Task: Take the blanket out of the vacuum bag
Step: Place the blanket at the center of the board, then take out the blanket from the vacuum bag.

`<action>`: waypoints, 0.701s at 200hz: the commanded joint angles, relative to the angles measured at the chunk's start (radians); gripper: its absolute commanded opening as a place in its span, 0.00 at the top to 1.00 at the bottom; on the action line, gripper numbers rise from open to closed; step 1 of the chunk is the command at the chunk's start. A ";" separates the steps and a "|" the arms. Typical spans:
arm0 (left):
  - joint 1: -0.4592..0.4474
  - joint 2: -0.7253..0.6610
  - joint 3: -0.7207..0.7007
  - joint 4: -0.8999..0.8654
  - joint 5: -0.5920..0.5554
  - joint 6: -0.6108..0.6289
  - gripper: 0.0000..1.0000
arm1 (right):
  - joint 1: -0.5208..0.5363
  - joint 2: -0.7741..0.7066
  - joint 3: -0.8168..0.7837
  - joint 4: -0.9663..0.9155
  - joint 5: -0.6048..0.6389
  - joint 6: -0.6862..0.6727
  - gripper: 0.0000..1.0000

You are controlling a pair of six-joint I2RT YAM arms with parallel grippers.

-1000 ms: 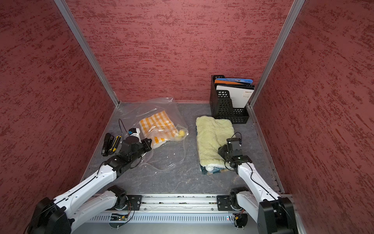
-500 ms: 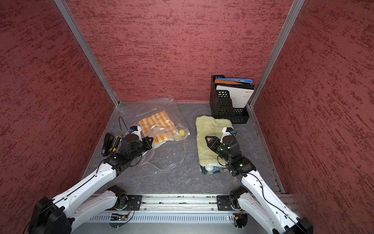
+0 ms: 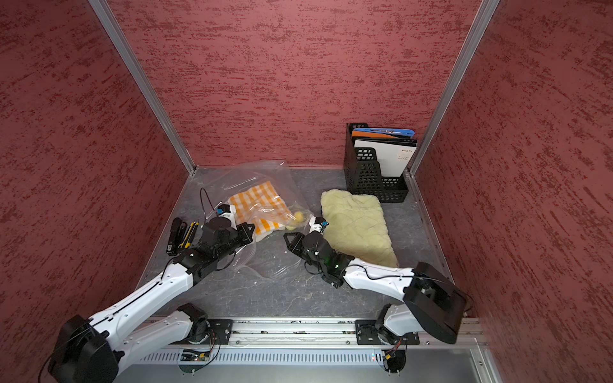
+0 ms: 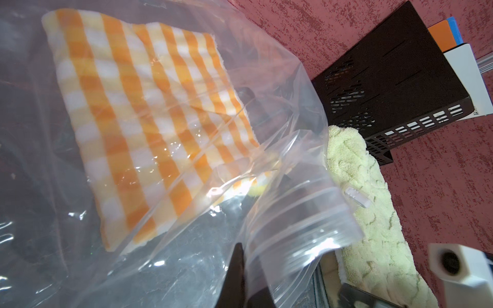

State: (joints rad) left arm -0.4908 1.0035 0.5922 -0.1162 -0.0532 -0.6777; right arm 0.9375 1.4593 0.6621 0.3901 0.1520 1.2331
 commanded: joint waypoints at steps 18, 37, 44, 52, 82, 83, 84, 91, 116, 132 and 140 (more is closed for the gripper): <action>-0.017 0.029 0.040 0.056 0.002 0.016 1.00 | 0.007 0.208 0.114 0.199 0.010 0.066 0.54; -0.023 0.046 0.052 0.065 0.007 0.019 1.00 | 0.020 0.256 0.187 0.145 0.004 0.049 0.46; -0.024 0.052 0.055 0.069 0.012 0.018 1.00 | 0.019 0.280 0.201 0.131 -0.001 0.072 0.43; -0.027 0.057 0.057 0.077 0.014 0.018 1.00 | 0.019 0.307 0.202 0.150 0.002 0.096 0.40; -0.032 0.052 0.055 0.092 0.019 0.013 1.00 | 0.017 0.389 0.229 0.184 0.004 0.140 0.34; -0.032 0.051 0.055 0.092 0.019 0.013 1.00 | 0.017 0.392 0.230 0.183 0.003 0.142 0.34; -0.032 0.050 0.055 0.092 0.019 0.013 1.00 | 0.016 0.395 0.233 0.183 0.002 0.143 0.34; -0.033 0.045 0.055 0.089 0.019 0.014 1.00 | 0.014 0.408 0.247 0.173 -0.004 0.155 0.33; -0.034 0.018 0.056 0.069 0.012 0.022 1.00 | 0.008 0.457 0.286 0.171 -0.019 0.192 0.31; -0.034 0.004 0.048 0.069 0.012 0.021 1.00 | 0.002 0.490 0.315 0.172 -0.026 0.202 0.30; -0.035 0.001 0.045 0.071 0.014 0.020 1.00 | -0.001 0.504 0.330 0.172 -0.025 0.202 0.28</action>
State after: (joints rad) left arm -0.5205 1.0313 0.6247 -0.0597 -0.0425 -0.6731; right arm 0.9451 1.9293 0.9424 0.5488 0.1402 1.4014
